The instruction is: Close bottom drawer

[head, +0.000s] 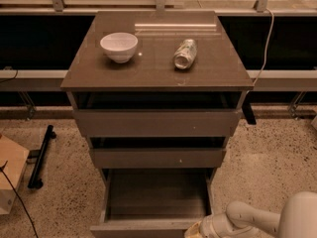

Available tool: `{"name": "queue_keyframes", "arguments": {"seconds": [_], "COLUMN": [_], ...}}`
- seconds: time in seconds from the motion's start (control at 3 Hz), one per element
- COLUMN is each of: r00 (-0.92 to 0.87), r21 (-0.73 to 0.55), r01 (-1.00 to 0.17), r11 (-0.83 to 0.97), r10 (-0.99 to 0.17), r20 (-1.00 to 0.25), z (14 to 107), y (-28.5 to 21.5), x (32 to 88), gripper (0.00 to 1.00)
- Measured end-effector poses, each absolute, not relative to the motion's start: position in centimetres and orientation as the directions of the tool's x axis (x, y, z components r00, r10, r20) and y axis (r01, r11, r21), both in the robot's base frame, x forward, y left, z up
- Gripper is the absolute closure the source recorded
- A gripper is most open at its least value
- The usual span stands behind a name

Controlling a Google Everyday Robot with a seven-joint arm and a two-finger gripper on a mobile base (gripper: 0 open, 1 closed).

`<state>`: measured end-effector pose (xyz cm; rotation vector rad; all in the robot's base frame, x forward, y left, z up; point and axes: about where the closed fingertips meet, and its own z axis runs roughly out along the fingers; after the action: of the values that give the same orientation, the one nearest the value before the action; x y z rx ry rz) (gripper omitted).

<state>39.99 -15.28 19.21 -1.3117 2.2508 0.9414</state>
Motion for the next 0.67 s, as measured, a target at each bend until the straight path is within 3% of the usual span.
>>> {"name": "queue_keyframes", "arguments": {"seconds": [0.67], "r00": [-0.499], "r21": [0.353], "r01": [-0.867], "r11": [0.352], "r10": [-0.591], "r20": [-0.634], "z": [18.4], "y": [-14.2], "x": [43.1], "gripper": [1.0]}}
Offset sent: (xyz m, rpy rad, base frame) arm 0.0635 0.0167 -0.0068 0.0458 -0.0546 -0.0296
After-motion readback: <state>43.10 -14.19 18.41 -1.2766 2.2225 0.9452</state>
